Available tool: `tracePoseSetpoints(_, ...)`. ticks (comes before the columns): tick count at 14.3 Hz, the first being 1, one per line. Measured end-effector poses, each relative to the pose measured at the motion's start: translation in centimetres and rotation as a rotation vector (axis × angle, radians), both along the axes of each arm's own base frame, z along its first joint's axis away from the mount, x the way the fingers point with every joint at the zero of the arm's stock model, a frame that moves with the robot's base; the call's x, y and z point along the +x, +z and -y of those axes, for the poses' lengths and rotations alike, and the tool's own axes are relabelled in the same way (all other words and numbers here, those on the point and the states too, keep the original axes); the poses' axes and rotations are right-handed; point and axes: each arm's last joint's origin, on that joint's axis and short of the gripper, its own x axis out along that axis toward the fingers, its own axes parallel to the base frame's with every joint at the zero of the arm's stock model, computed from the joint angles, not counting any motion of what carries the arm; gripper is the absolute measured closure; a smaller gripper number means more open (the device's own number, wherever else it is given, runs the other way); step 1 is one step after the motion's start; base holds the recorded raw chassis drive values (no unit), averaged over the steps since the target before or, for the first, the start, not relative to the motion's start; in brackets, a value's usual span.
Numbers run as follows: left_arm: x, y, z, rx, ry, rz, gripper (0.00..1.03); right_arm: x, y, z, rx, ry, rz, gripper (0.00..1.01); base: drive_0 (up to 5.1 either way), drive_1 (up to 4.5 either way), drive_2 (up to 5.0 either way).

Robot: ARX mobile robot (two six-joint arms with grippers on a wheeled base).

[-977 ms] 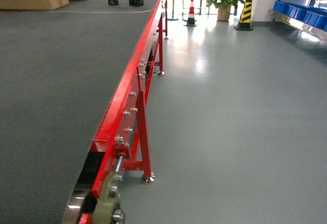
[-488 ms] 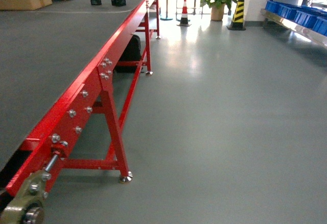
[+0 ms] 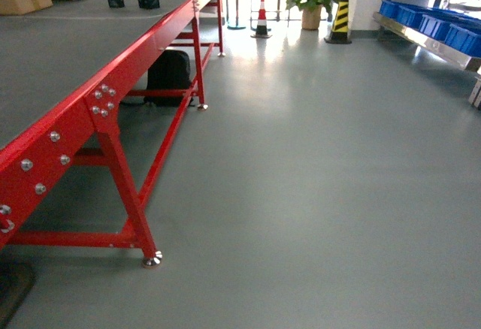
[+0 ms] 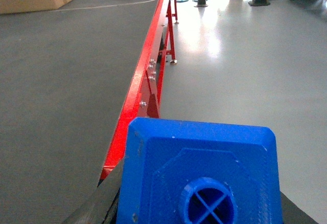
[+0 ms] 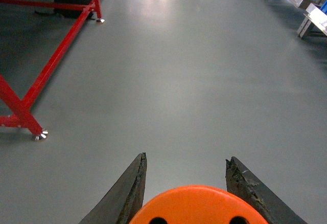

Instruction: Sort blue parts and orange caps into right shelf containers

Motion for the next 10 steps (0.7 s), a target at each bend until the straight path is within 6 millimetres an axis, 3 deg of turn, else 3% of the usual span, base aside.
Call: tracePoseSetpoints(10, -0.01, 0.02, -0.04, 0.001, 0.005, 0.002, 0.58, 0.01, 0.03, -0.02, 0.001, 0.001, 0.003, 0.6, 5.2, -2.29, -2.3)
